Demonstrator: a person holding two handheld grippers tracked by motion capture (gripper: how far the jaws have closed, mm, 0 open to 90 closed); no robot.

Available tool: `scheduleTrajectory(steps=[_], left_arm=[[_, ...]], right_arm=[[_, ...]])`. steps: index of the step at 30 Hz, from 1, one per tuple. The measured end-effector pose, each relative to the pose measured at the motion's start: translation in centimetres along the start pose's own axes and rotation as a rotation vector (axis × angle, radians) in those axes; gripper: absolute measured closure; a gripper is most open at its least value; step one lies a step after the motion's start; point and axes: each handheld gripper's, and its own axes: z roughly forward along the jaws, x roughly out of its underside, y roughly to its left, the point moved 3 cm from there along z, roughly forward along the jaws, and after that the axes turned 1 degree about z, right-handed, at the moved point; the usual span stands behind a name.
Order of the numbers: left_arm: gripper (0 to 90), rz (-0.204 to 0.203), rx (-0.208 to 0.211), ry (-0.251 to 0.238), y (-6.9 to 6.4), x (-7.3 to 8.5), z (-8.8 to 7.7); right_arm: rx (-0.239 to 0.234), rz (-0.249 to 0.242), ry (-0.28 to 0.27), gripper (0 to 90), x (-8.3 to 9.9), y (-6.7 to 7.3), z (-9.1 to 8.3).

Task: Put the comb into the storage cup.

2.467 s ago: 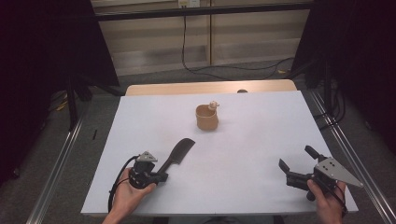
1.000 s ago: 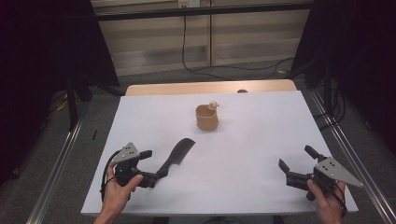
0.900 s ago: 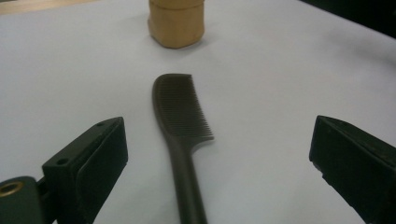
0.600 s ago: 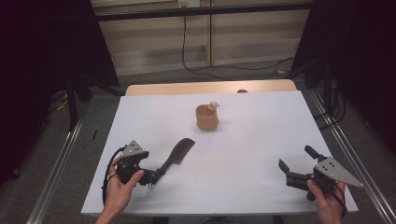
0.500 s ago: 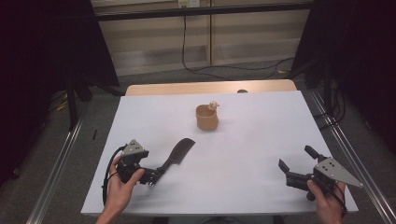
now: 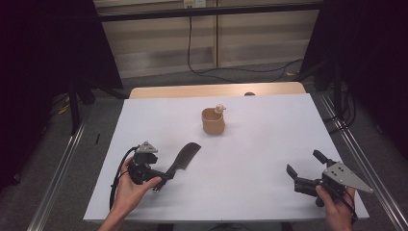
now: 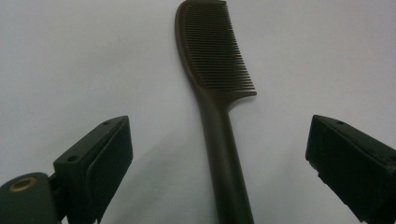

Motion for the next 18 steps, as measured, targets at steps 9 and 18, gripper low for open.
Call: scheduleTrajectory(steps=[9, 18], left_arm=[[8.7, 0.035, -0.025, 0.102, 0.3, -1.2, 1.3], [19.4, 0.029, -0.034, 0.189, 0.3, -2.1, 2.5]], right_arm=[[0.001, 0.0, 0.001, 0.0, 0.0, 0.0, 0.0], [0.0, -0.001, 0.003, 0.0, 0.0, 0.0, 0.1]])
